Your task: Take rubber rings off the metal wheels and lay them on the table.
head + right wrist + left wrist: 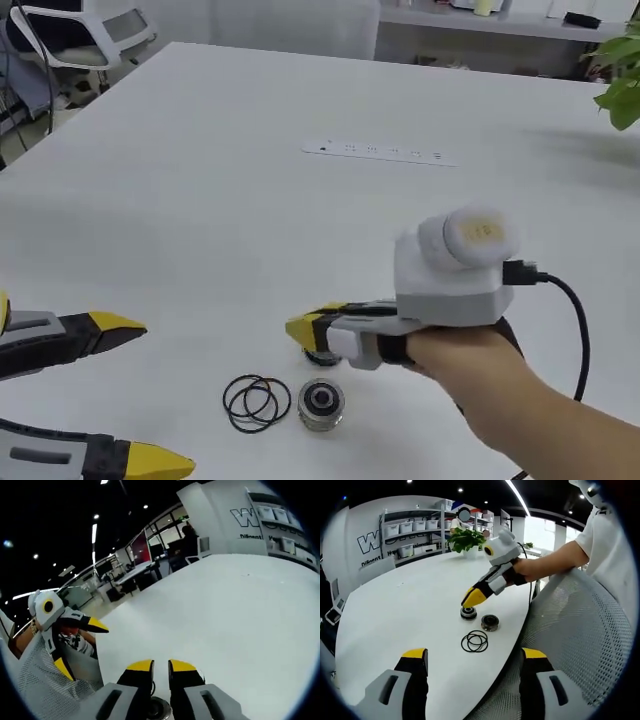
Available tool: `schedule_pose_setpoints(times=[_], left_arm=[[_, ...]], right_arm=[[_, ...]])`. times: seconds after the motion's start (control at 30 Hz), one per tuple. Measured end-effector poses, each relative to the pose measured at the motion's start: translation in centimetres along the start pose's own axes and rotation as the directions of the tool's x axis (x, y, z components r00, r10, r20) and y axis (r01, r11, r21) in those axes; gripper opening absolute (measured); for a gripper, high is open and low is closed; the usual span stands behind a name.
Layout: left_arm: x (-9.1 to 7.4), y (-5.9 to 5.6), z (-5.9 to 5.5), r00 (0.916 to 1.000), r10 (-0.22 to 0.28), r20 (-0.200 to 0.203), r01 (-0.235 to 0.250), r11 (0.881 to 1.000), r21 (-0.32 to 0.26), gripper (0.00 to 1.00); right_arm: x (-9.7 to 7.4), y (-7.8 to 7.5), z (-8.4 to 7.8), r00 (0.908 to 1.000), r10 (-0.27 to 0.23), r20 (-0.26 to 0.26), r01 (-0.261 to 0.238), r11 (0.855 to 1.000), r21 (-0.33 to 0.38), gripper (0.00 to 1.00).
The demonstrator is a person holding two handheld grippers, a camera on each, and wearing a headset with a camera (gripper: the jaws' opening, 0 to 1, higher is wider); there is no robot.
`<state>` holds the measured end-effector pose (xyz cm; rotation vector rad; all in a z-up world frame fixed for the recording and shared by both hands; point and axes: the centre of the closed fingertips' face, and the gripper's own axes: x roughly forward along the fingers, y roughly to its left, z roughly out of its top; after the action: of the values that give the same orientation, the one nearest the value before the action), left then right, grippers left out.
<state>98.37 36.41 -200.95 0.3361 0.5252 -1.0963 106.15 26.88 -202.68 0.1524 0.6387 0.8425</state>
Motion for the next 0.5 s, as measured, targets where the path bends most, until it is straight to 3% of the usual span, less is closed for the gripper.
schedule_pose_setpoints(times=[0.3, 0.5], left_arm=[[0.0, -0.1, 0.1, 1.0000, -0.008, 0.003, 0.008, 1.000, 0.000, 0.72], [0.0, -0.2, 0.2, 0.9999, -0.014, 0.009, 0.014, 1.000, 0.004, 0.72]], right_arm=[[-1.4, -2.4, 1.5, 0.9973, -0.056, 0.047, 0.057, 0.998, -0.015, 0.15], [-1.8, -2.8, 1.4, 0.9984, -0.044, 0.035, 0.047, 0.997, -0.066, 0.22]])
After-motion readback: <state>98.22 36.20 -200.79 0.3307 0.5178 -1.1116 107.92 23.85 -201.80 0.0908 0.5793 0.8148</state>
